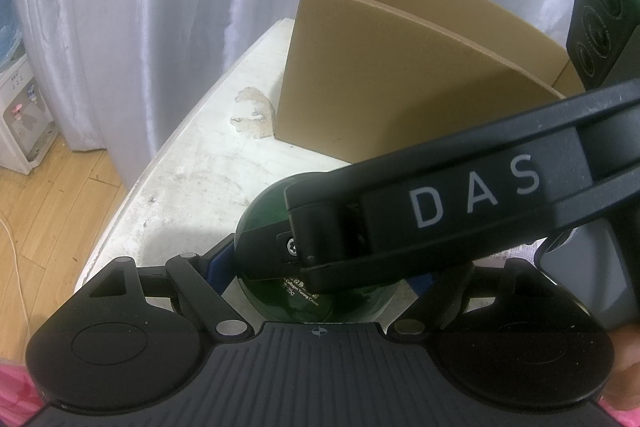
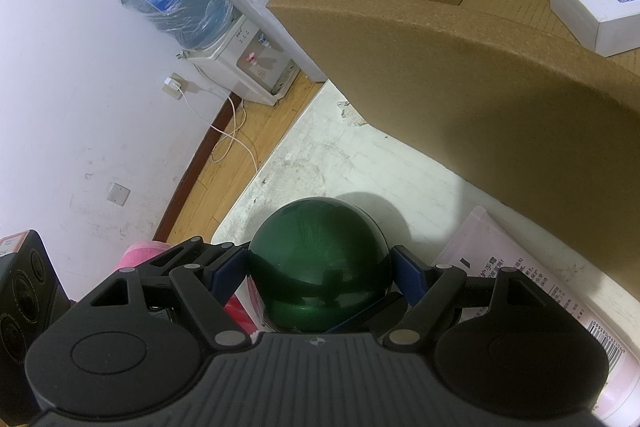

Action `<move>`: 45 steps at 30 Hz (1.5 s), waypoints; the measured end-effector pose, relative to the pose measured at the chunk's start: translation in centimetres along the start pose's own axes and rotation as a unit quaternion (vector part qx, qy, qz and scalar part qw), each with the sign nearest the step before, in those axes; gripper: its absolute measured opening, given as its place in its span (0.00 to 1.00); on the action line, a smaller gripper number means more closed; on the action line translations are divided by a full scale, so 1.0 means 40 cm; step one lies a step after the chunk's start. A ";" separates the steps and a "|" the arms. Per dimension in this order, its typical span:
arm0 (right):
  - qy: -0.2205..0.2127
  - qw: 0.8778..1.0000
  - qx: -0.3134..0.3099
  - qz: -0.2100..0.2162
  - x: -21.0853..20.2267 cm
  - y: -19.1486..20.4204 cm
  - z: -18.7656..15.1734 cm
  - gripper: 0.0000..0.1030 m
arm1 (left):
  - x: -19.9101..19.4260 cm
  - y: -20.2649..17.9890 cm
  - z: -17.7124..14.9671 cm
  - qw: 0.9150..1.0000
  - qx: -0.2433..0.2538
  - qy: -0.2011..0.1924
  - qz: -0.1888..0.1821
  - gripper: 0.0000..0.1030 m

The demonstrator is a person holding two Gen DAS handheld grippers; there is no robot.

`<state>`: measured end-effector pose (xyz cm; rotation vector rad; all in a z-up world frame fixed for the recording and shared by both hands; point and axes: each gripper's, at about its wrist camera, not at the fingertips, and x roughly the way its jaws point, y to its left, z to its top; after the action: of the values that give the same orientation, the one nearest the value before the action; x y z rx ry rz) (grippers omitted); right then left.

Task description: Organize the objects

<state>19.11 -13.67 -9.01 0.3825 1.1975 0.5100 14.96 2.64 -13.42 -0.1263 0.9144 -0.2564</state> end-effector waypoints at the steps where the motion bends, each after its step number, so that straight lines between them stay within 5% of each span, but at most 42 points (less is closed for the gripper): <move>1: 0.000 1.000 0.000 0.000 0.000 0.000 0.000 0.79 | 0.000 0.001 0.000 1.000 0.000 0.000 0.000 0.80; 33: 0.010 1.000 0.003 0.001 0.012 -0.007 -0.002 0.79 | -0.007 0.006 -0.009 1.000 -0.011 -0.003 -0.019 0.80; 45: 0.005 1.000 -0.007 0.002 -0.005 -0.015 0.006 0.79 | -0.023 -0.002 -0.034 0.999 0.020 -0.007 -0.024 0.88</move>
<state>19.38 -14.30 -9.10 0.3705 1.2016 0.5241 13.34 2.80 -13.52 -0.1135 0.8924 -0.3170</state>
